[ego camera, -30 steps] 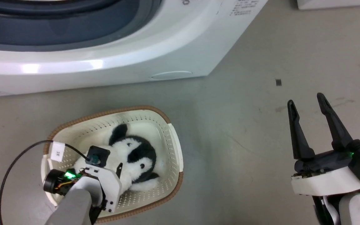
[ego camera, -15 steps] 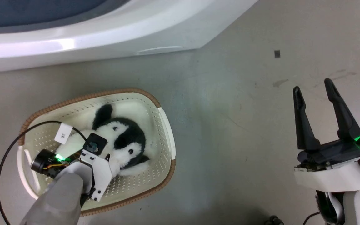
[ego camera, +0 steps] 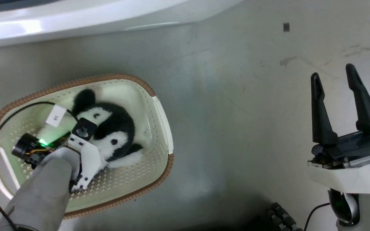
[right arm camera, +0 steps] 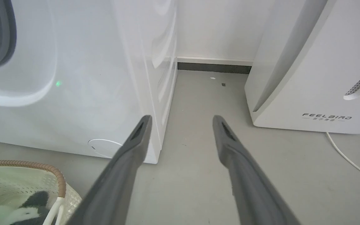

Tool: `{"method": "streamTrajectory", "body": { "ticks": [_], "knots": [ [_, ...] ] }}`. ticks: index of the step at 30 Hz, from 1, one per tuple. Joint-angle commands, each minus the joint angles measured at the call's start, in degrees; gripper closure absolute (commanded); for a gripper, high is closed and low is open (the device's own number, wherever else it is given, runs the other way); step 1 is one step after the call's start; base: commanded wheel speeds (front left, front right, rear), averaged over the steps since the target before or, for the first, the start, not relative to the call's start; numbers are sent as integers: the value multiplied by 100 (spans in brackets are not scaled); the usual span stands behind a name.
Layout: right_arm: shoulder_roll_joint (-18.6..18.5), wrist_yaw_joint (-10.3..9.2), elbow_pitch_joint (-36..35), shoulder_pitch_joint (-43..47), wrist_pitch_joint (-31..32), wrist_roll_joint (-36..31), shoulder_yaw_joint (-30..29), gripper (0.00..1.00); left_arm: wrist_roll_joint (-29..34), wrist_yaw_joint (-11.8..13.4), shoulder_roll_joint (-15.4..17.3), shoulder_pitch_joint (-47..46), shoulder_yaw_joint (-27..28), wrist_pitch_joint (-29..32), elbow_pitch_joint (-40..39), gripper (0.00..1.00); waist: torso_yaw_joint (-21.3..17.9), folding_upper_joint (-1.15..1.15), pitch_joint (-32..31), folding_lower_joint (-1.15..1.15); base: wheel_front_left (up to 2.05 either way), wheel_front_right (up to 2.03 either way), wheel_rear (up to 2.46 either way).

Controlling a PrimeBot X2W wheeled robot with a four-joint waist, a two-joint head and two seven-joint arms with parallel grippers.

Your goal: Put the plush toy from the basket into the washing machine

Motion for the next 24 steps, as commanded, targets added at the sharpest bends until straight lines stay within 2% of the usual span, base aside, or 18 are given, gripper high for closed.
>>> {"method": "streamTrajectory", "body": {
  "ticks": [1,3,4,5,14,24],
  "knots": [
    [8,-5,-49,-111,-50,63,-16,0,-31,37,107,-17,-46,48,158,0,-28,0,54,0,0,0,0],
    [8,-5,-55,-114,-50,63,-14,0,-80,-5,106,4,-37,64,159,0,-24,0,65,0,0,0,0],
    [8,-5,-58,-116,-50,59,-12,0,-110,-40,107,18,-30,96,160,72,-21,0,70,0,0,0,0],
    [8,-5,-62,-120,-50,54,-11,0,-148,-73,107,29,-15,105,160,100,-16,0,74,0,0,0,0],
    [8,-5,-24,-193,-50,-2,-45,0,-381,-160,46,167,57,-248,162,100,71,0,-62,0,0,0,0],
    [8,-5,198,-138,-50,-36,-13,0,-623,-201,-113,549,119,-922,162,100,177,0,-925,0,0,0,0]
  ]
}}
